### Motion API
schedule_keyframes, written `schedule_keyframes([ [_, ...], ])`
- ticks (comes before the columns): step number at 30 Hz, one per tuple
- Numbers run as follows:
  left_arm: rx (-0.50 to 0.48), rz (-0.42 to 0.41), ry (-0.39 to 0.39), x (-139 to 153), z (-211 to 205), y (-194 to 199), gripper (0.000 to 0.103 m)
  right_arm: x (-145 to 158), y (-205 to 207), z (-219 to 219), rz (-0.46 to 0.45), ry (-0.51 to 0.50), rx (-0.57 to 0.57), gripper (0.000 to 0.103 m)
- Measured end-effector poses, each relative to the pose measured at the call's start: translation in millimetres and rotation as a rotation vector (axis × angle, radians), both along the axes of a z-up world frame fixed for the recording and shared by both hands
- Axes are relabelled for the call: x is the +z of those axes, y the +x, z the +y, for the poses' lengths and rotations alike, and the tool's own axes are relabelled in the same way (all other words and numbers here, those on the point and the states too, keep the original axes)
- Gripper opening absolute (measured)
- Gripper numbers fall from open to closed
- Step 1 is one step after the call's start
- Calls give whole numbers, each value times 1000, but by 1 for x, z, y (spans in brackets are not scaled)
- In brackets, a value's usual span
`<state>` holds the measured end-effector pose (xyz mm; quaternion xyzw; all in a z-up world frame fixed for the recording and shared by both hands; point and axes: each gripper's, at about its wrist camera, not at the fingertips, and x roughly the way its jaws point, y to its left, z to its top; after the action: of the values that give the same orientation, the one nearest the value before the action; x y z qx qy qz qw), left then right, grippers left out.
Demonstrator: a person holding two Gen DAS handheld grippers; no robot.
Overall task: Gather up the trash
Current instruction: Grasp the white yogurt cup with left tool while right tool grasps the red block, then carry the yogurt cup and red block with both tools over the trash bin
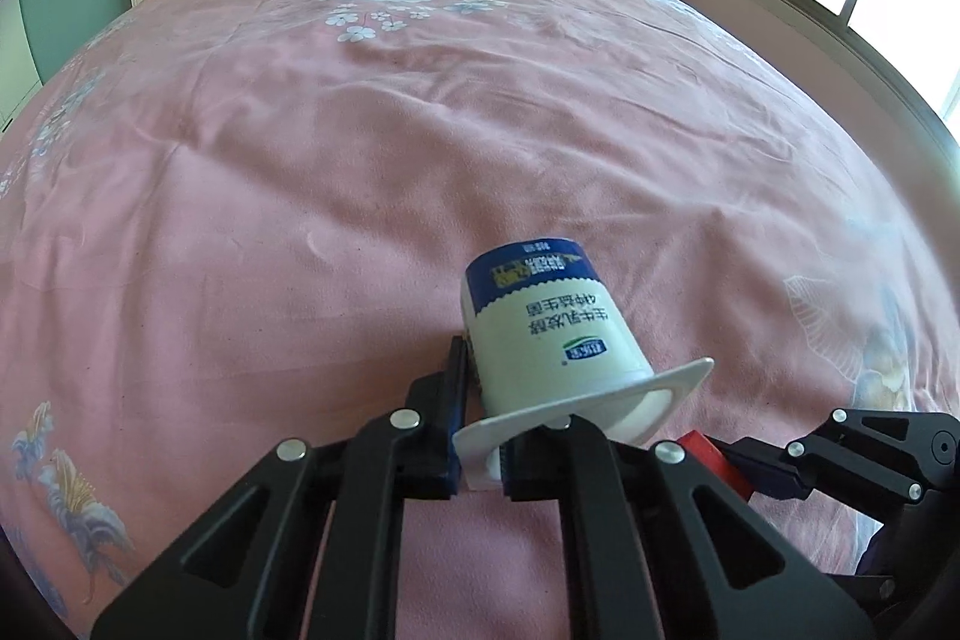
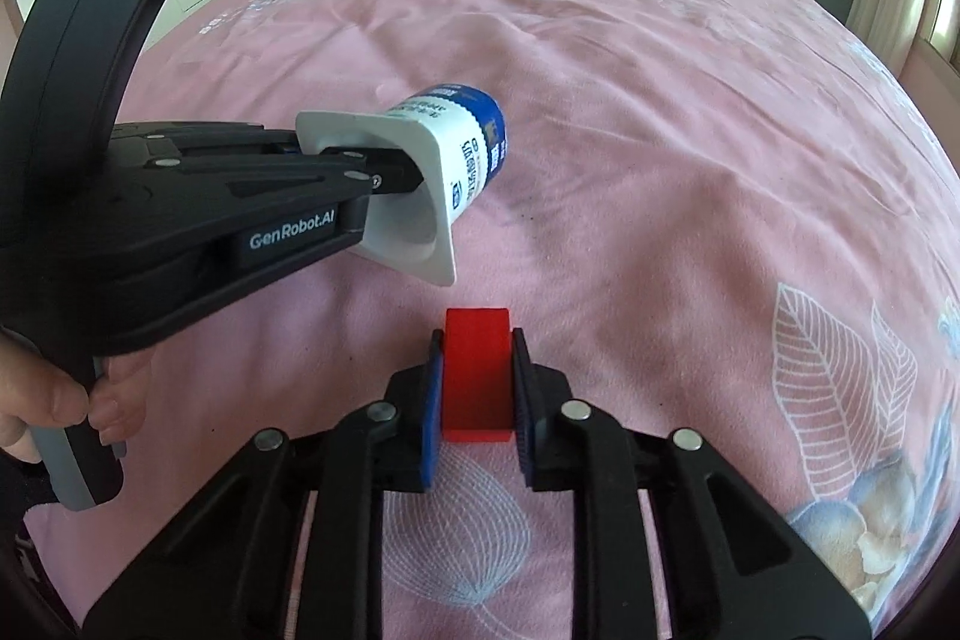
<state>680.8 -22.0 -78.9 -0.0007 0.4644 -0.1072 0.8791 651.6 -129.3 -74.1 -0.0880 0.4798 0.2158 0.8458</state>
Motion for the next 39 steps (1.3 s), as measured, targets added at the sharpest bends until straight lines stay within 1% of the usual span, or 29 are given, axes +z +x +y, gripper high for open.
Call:
schedule_keyframes([
  [5,1,-18,37,23,9,-23,11,17,-23,-4,-13,-13,7,21],
  [7,0,-26,54,37,13,-37,11,28,-35,-7,-19,-15,9,21],
  [10,-9,-58,85,63,17,-63,11,50,-56,-12,-39,-16,13,21],
  [14,-20,-88,133,100,21,-107,11,84,-92,-18,-71,-22,17,21],
  [19,-36,-116,192,145,22,-170,11,133,-150,-30,-121,-19,16,21],
  [24,-50,-138,218,181,24,-236,11,176,-209,-39,-172,-9,9,21],
  [26,-57,-144,243,192,21,-263,11,193,-233,-41,-192,-9,10,21],
  [31,-95,-180,253,220,18,-326,11,226,-290,-44,-244,-15,17,21],
  [35,-113,-216,266,236,16,-369,11,245,-328,-44,-273,-14,25,21],
  [39,-127,-229,272,245,16,-405,11,259,-364,-43,-298,-14,38,21],
])
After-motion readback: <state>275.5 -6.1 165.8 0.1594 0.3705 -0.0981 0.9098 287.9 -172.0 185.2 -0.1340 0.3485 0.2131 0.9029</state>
